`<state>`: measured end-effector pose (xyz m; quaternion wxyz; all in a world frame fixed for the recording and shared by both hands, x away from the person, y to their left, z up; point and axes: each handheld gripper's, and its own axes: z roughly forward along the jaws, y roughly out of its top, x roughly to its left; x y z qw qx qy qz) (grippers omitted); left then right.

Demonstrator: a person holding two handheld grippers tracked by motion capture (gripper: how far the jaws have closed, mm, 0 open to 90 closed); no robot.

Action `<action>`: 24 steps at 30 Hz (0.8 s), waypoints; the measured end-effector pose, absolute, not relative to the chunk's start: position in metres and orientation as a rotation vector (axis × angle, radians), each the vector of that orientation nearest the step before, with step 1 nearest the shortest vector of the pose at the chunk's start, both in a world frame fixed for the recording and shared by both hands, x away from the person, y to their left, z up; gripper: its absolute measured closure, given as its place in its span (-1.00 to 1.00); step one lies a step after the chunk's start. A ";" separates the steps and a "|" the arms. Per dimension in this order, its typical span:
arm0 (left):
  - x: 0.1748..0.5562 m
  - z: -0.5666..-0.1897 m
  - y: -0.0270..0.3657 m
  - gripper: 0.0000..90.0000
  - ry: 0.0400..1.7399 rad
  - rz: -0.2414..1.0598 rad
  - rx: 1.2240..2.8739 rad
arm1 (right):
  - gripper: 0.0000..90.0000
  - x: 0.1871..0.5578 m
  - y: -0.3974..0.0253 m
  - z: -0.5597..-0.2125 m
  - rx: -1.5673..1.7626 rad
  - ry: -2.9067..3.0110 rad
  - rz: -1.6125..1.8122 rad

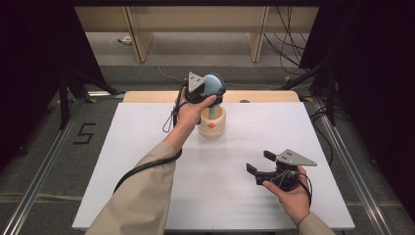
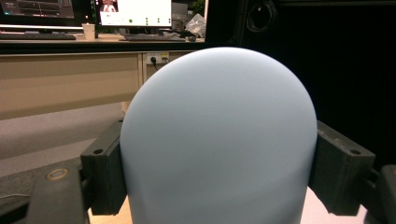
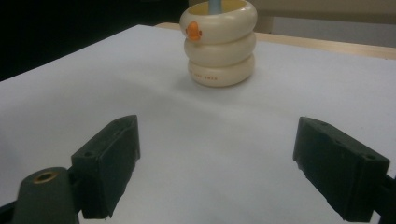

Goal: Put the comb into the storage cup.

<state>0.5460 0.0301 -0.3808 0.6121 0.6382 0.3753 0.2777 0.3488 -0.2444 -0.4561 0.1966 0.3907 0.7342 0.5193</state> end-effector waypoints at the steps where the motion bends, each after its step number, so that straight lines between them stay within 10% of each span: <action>1: 0.546 -0.381 0.030 -0.57 0.865 0.640 1.473 | -0.65 0.349 -0.244 -0.456 1.094 2.056 1.455; 24: 0.548 -0.393 0.029 -0.57 0.878 0.619 1.480 | -0.65 0.349 -0.244 -0.457 1.105 2.061 1.466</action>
